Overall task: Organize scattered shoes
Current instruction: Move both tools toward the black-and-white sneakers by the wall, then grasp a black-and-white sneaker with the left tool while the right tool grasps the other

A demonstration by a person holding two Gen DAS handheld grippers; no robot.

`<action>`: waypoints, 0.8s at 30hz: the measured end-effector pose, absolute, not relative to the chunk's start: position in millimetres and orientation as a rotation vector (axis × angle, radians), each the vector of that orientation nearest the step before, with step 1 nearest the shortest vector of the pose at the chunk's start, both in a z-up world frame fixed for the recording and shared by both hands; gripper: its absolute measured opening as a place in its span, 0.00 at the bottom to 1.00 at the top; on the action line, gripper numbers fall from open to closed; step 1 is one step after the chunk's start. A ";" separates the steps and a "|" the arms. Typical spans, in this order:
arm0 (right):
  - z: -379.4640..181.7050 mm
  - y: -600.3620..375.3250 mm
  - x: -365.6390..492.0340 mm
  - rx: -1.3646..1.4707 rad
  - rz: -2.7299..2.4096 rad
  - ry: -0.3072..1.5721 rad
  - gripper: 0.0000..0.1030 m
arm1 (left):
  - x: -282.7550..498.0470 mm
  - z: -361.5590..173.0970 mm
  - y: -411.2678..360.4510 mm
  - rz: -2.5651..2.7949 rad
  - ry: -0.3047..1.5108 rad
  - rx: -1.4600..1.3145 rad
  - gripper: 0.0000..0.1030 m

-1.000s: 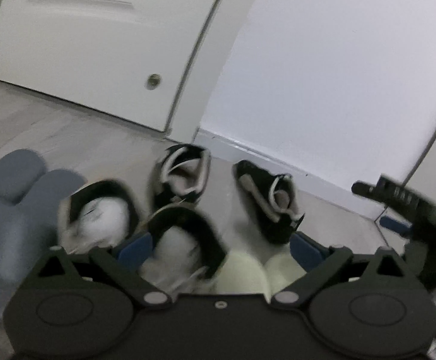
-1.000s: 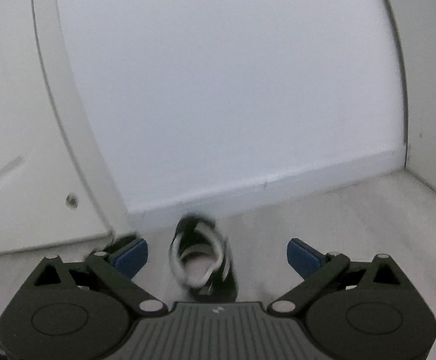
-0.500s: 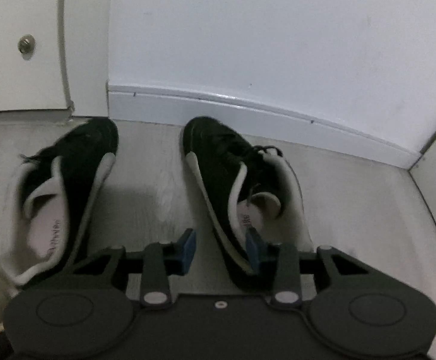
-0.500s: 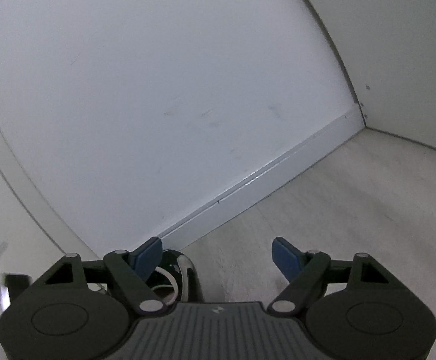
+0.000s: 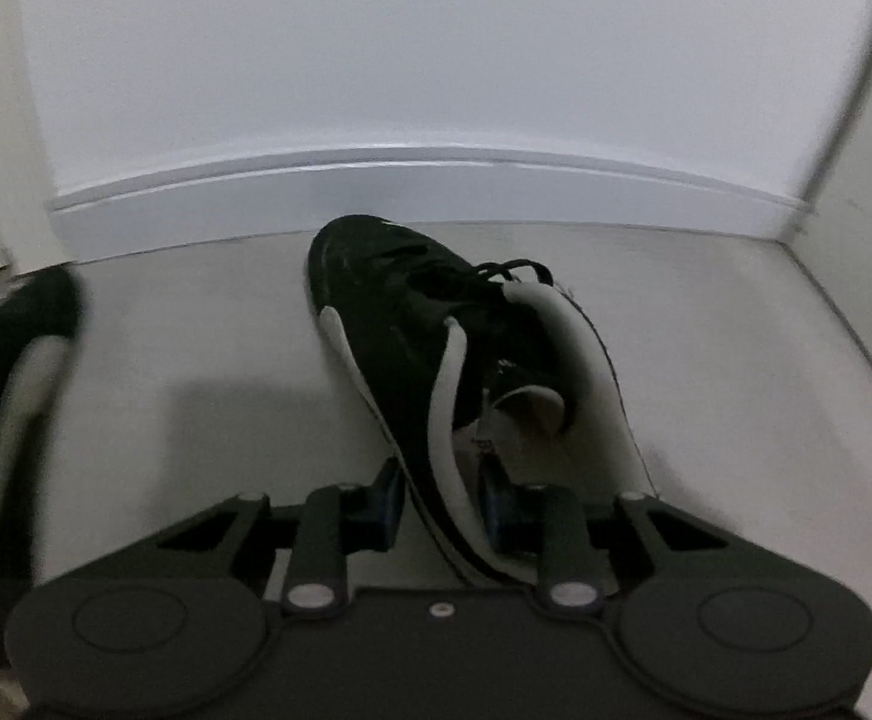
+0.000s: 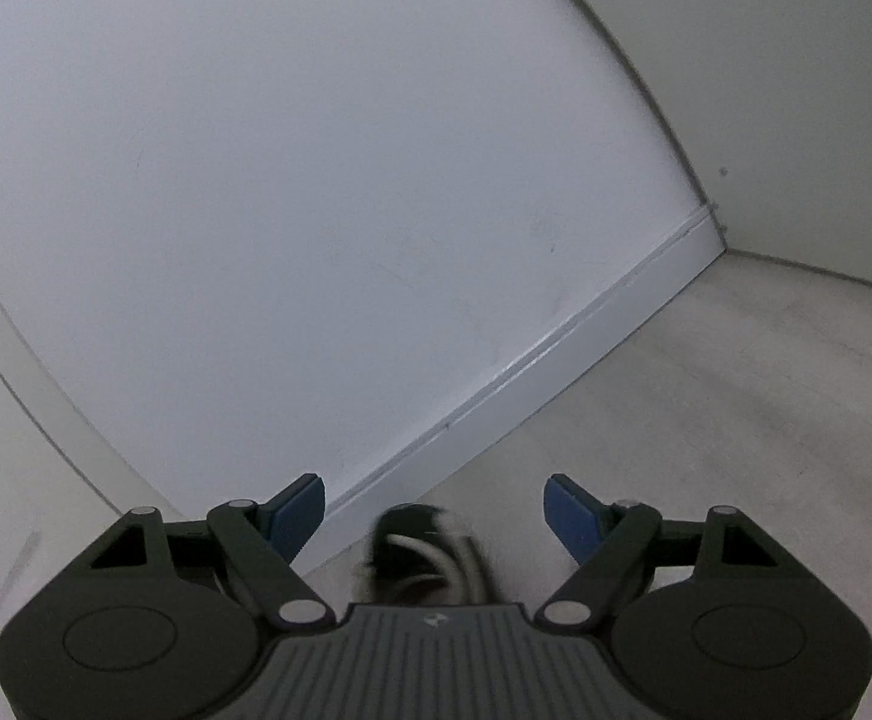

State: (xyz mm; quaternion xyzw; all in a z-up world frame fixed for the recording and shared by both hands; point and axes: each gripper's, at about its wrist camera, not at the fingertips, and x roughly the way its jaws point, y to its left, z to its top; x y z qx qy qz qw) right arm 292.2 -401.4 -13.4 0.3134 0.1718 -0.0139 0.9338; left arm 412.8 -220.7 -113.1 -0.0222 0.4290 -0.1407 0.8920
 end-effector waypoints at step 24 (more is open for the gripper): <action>-16.7 -443.1 283.1 0.634 -0.145 0.363 0.80 | 371.0 -56.3 -47.6 0.036 0.805 -0.180 0.59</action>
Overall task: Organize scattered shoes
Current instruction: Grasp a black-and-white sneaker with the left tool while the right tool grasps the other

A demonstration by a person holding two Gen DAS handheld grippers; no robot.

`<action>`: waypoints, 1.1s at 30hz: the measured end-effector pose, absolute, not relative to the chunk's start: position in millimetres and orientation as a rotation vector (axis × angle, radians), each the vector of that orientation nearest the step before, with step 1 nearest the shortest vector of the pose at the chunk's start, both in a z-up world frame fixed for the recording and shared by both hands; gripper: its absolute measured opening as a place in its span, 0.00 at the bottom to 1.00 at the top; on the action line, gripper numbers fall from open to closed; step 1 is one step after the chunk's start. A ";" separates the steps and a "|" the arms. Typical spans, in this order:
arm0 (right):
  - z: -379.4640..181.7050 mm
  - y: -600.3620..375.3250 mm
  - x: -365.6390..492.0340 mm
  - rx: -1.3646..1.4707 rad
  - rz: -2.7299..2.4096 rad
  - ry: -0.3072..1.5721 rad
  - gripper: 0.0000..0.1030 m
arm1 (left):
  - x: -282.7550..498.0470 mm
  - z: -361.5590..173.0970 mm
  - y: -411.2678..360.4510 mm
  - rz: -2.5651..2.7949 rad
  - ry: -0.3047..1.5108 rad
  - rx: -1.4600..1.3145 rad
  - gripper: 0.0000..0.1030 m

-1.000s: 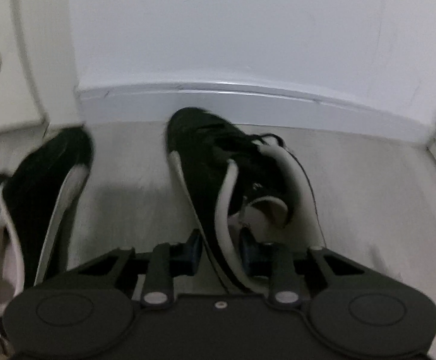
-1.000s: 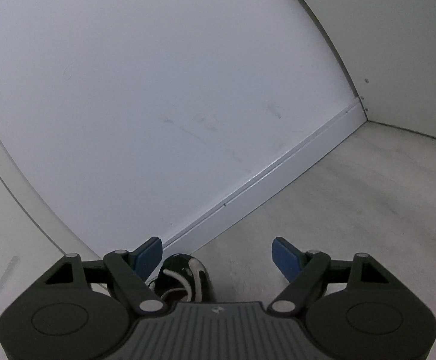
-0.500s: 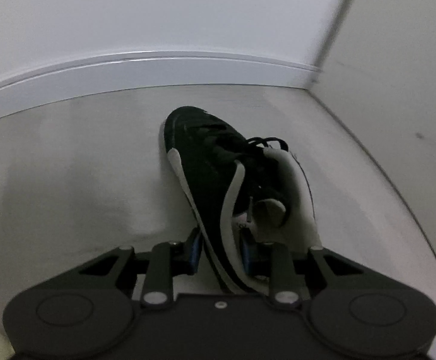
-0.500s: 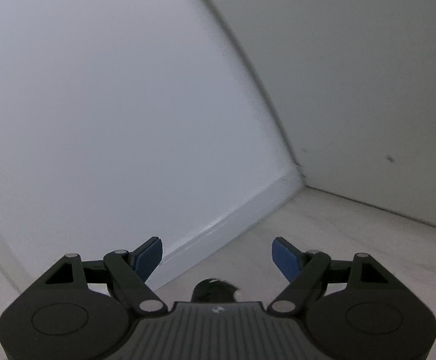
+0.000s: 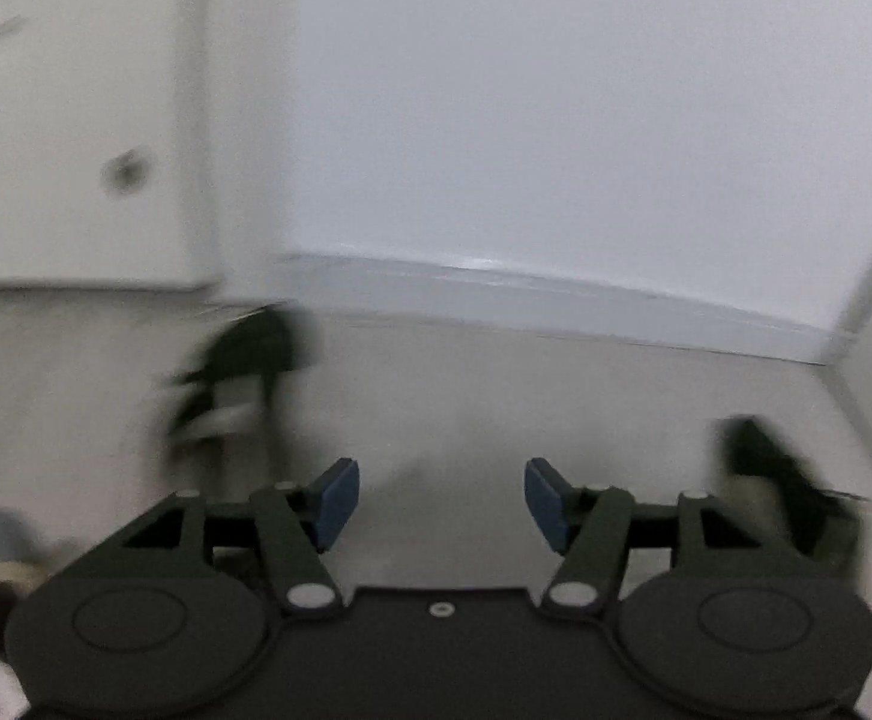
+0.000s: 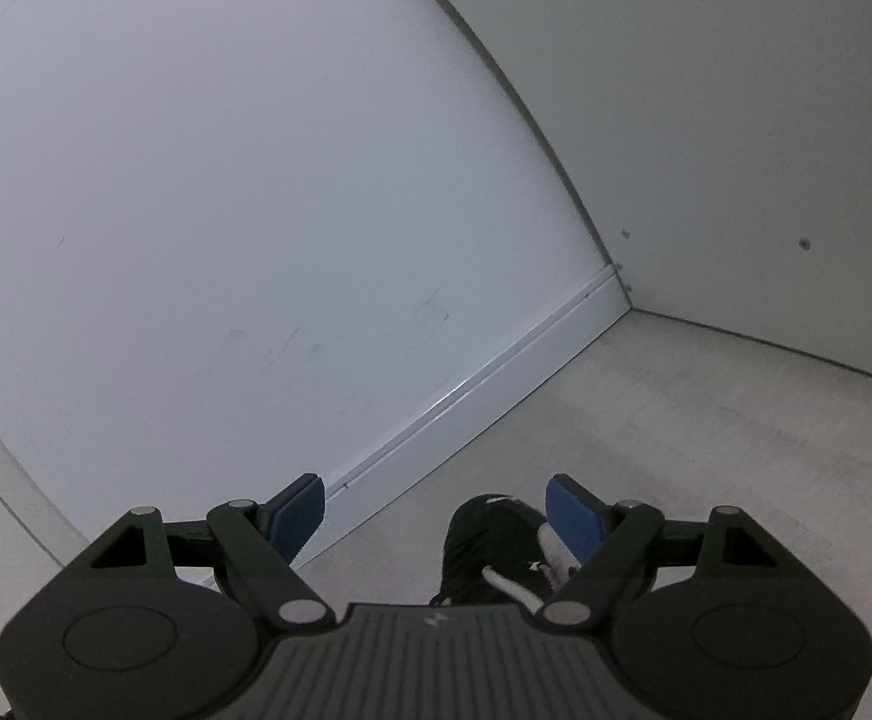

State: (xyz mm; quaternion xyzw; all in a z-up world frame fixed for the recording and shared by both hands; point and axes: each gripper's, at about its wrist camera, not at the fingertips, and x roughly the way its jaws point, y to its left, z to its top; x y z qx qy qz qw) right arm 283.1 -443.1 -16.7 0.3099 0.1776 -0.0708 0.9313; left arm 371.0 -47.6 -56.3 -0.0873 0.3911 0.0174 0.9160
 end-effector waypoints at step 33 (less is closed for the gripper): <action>-24.4 -446.5 298.1 0.707 -0.136 0.427 0.80 | 428.6 -84.0 -132.9 -0.075 0.922 -0.005 0.18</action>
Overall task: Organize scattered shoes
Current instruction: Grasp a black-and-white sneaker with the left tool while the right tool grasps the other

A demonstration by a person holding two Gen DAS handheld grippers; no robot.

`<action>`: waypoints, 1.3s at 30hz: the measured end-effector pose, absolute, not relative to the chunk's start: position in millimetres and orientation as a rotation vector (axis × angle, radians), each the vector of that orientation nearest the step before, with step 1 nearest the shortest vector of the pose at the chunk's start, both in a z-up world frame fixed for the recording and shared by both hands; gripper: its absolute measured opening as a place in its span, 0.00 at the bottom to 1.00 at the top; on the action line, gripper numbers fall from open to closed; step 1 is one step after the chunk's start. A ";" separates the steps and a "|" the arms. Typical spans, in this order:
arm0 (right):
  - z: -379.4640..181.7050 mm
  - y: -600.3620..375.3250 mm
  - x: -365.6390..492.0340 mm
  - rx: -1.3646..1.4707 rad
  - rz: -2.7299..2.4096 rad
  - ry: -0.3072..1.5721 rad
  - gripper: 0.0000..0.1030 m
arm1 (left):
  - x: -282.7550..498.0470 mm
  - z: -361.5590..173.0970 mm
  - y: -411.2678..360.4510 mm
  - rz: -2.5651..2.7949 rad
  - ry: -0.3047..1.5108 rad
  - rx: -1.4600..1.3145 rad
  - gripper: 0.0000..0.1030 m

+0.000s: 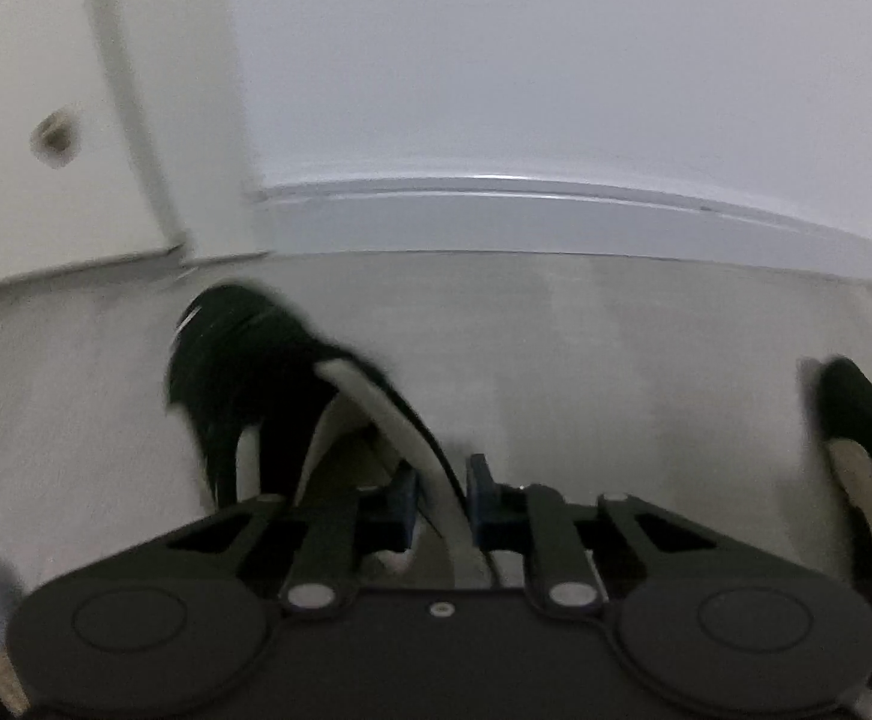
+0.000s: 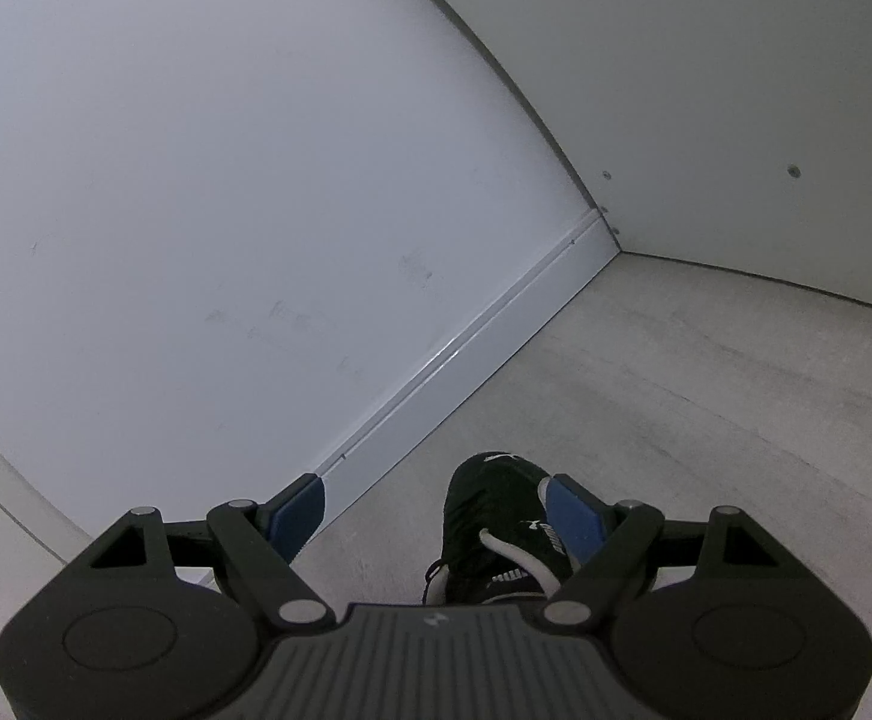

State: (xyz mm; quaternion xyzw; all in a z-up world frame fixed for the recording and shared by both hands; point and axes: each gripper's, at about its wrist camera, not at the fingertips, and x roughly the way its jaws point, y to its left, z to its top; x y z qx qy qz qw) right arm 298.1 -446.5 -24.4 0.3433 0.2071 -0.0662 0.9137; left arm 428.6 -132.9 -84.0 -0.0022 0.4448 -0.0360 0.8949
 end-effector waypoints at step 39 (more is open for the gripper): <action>-21.1 -467.8 291.1 0.635 -0.213 0.497 0.80 | 247.8 -83.7 -272.5 -0.568 0.920 -0.201 0.33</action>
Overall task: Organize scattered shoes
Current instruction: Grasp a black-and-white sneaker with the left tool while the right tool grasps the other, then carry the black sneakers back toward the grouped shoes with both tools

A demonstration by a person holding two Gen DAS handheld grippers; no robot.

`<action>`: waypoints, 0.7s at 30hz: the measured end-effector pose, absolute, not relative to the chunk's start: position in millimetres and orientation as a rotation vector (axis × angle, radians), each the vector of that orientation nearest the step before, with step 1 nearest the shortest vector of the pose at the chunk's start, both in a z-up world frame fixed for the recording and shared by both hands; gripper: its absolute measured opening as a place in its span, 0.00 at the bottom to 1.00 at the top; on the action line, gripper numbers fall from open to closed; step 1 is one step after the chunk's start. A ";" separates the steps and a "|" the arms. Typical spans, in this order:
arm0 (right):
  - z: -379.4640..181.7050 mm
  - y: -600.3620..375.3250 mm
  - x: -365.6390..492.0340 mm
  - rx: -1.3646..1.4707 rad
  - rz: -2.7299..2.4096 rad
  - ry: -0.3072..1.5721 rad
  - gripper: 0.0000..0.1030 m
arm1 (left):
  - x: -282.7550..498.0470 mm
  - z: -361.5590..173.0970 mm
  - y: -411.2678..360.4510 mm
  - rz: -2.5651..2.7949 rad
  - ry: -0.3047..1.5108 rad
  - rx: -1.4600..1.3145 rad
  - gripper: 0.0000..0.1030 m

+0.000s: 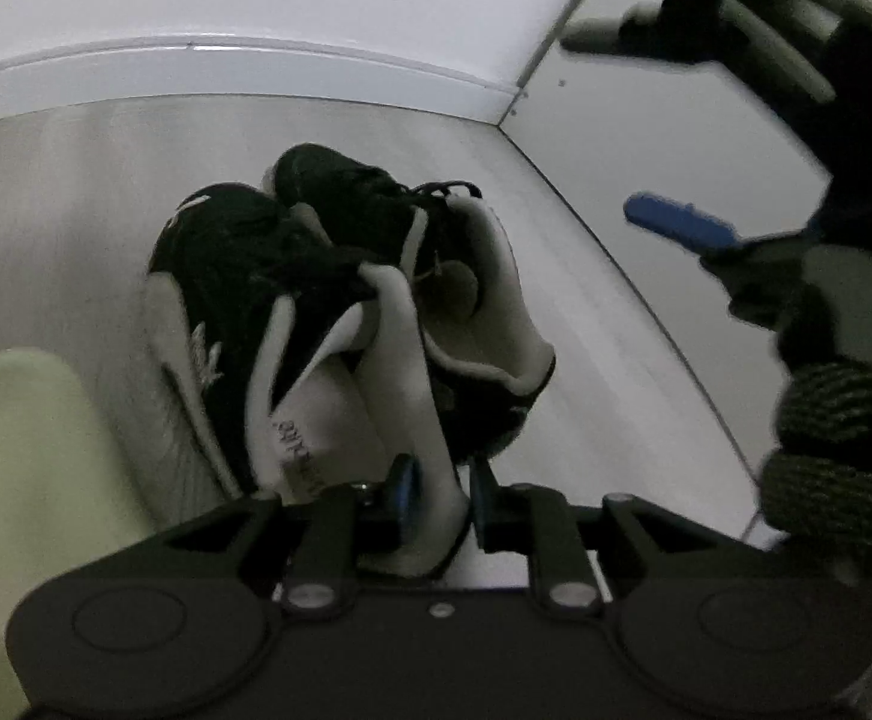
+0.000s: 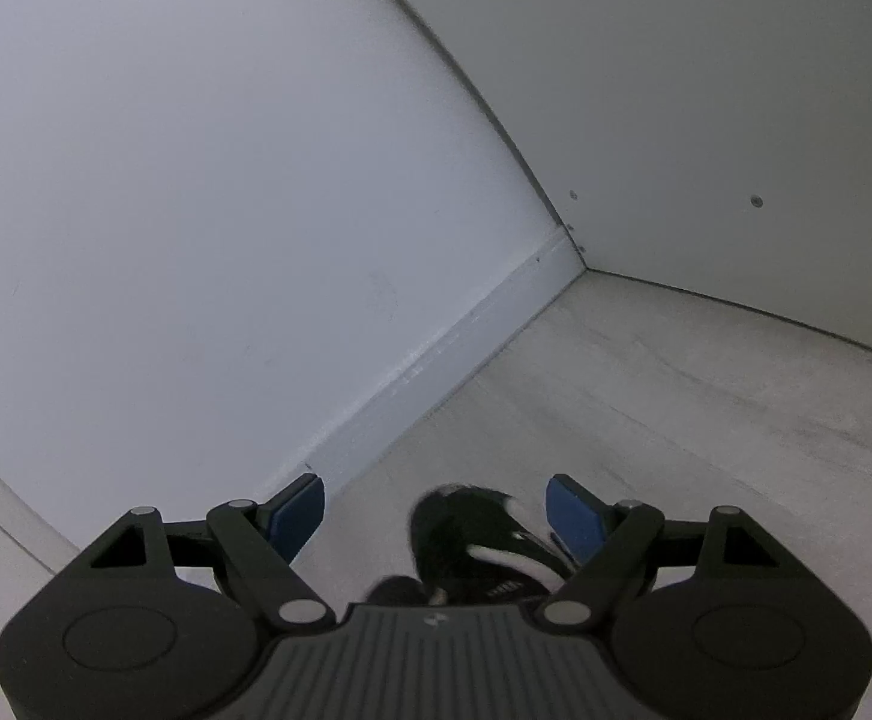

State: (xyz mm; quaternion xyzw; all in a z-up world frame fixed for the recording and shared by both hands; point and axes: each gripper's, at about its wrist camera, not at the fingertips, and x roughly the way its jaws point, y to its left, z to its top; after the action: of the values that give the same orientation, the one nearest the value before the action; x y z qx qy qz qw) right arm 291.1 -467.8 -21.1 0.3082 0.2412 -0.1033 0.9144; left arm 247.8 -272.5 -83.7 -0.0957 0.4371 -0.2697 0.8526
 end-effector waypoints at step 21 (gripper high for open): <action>-76.3 -452.8 295.2 0.543 -0.337 0.868 0.35 | 72.0 -52.3 62.1 0.078 0.663 -0.449 0.53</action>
State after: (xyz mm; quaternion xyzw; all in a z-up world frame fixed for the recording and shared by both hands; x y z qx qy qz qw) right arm 295.2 -452.8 -76.3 0.2584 0.4132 -0.1603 0.8584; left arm 72.0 62.1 -52.3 -0.2183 0.3227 0.0378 0.9202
